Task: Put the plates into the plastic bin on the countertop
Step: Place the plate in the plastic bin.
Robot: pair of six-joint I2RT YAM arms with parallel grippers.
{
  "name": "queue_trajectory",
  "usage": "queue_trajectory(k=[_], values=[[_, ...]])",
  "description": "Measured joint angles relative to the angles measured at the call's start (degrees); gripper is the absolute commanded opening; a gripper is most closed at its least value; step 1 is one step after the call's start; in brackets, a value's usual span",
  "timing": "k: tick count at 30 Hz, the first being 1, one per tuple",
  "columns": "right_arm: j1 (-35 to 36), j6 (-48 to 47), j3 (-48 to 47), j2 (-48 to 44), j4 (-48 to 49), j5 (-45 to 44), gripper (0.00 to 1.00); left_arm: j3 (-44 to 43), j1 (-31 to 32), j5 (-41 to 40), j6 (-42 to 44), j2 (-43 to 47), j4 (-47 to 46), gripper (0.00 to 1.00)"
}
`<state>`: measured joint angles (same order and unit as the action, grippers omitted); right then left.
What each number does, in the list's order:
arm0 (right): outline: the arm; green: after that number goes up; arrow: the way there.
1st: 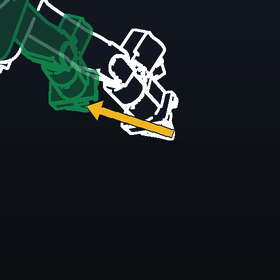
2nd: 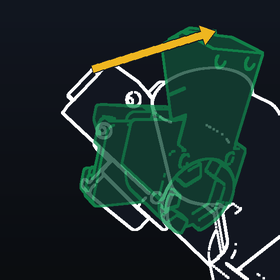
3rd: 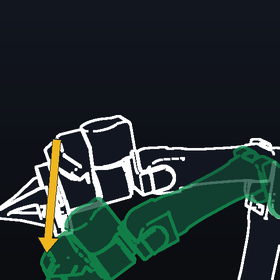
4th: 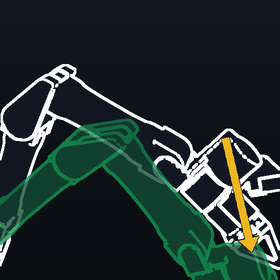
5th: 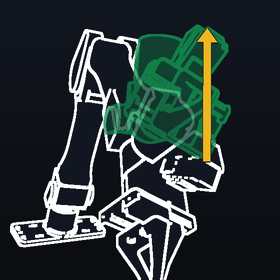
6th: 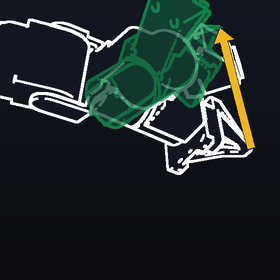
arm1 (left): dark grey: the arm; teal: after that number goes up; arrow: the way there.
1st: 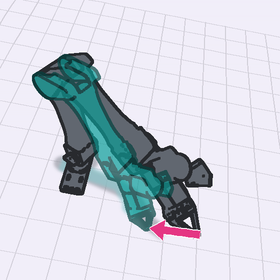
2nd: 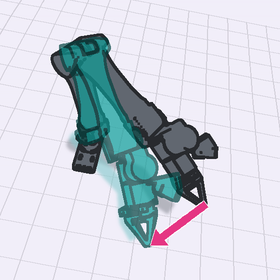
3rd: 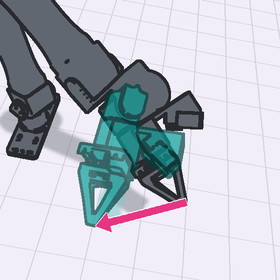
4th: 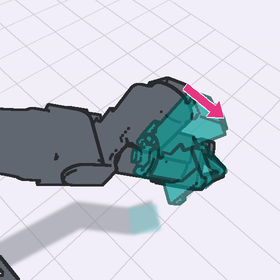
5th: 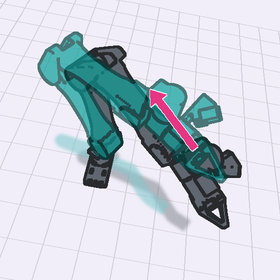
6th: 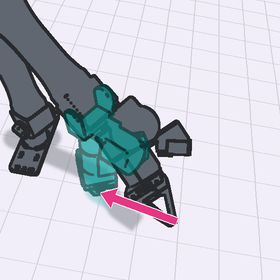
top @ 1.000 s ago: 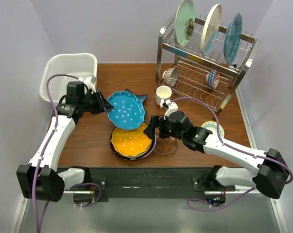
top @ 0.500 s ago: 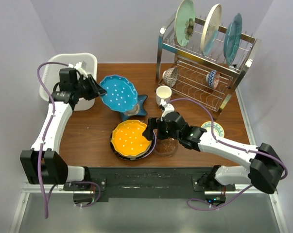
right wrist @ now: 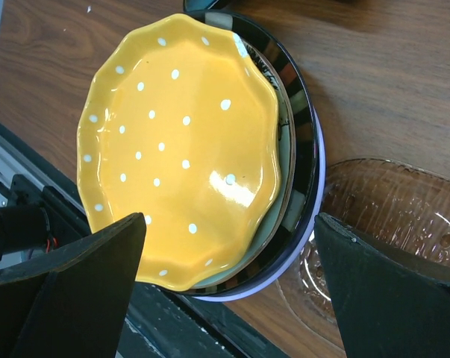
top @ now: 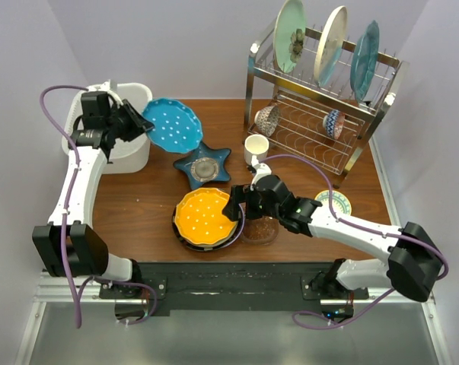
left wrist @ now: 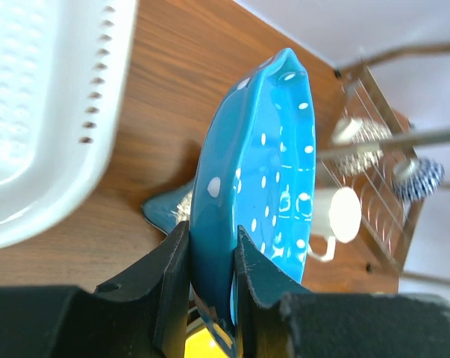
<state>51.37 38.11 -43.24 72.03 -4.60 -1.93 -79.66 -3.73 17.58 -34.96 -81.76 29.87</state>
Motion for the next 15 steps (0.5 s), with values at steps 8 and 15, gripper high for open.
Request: queue_trajectory(k=[8,15], values=[[0.00,0.00,0.00,1.66,0.39,0.22,0.98,-0.31,-2.49,-9.09,-4.68,0.00,1.16,0.00],[0.00,0.00,0.00,2.38,0.48,0.59,0.98,-0.28,-4.17,-16.28,-8.57,0.02,1.53,0.00]])
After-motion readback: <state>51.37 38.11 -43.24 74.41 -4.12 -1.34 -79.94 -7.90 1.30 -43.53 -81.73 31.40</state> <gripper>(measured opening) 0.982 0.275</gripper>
